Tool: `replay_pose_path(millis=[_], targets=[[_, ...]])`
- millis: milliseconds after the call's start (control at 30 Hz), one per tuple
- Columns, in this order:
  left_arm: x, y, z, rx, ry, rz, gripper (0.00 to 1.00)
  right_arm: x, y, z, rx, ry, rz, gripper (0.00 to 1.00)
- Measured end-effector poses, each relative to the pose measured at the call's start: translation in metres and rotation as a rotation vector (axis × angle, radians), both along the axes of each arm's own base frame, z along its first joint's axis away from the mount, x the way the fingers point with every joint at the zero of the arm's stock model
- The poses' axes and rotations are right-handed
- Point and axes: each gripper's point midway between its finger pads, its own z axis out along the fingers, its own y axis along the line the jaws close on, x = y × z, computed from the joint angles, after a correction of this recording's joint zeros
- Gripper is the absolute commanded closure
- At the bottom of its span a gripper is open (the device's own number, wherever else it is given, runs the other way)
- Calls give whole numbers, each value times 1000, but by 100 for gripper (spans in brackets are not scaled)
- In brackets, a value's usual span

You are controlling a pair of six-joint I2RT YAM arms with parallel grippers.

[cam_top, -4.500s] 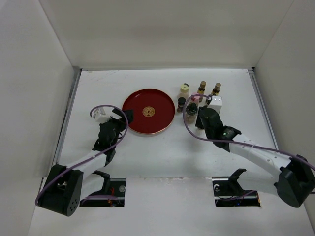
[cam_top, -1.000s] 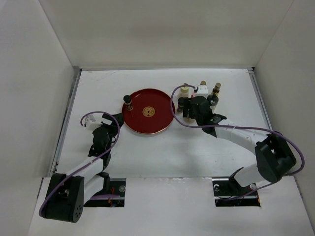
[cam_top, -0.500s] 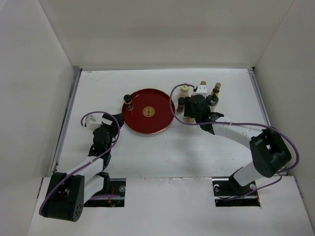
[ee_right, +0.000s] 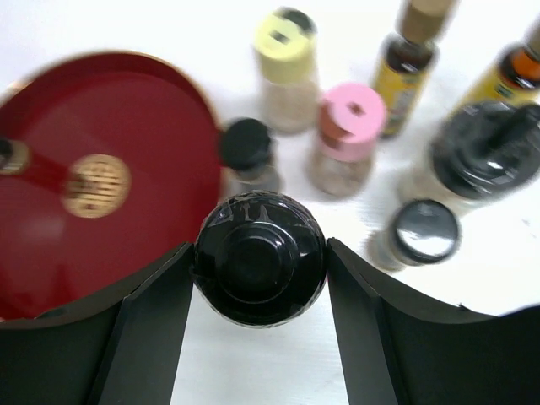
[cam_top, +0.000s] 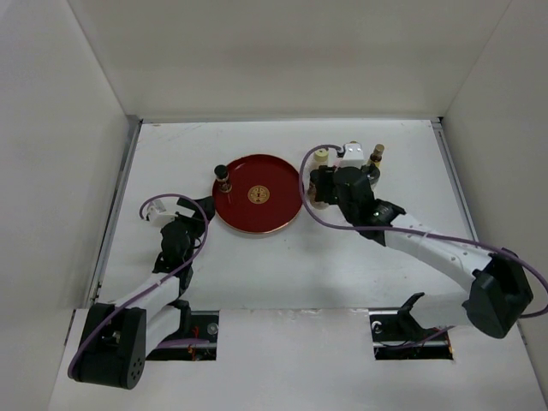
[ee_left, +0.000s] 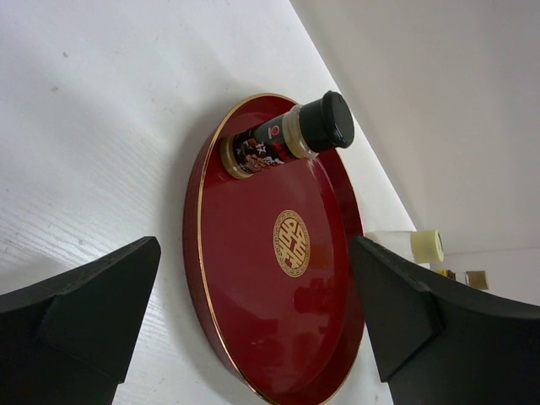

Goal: Organize the condiment bottles

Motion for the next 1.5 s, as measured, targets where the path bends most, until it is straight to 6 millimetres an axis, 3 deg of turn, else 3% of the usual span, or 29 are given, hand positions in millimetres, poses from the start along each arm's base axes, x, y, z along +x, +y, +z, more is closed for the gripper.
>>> replay_pose_path(millis=[133, 300, 467, 633, 767, 933, 1000, 1133, 1233, 1333, 1500], targets=[[0, 2, 3, -2, -11, 6, 0, 4, 51, 24, 41, -23, 106, 48], [0, 3, 7, -4, -22, 11, 0, 37, 127, 30, 82, -34, 212, 49], [0, 3, 7, -7, -22, 9, 0, 79, 186, 7, 84, -37, 262, 49], [0, 3, 7, -10, -22, 9, 0, 114, 225, -20, 79, -34, 277, 49], [0, 2, 7, -11, -22, 9, 0, 134, 244, -34, 84, -38, 279, 49], [0, 2, 6, -11, -19, 8, 0, 143, 251, -47, 78, -33, 278, 48], [0, 2, 6, -11, -19, 8, 0, 143, 250, -51, 68, -28, 273, 42], [0, 2, 6, -11, -19, 7, 0, 145, 248, -50, 57, -36, 258, 21], [1, 2, 4, -10, -12, 7, 0, 147, 247, -47, 65, -51, 248, 14], [1, 2, 3, -10, -10, 6, 0, 149, 248, -45, 77, -70, 245, 11], [1, 3, 3, -10, -11, 8, 0, 134, 233, -52, 62, -48, 245, 15]])
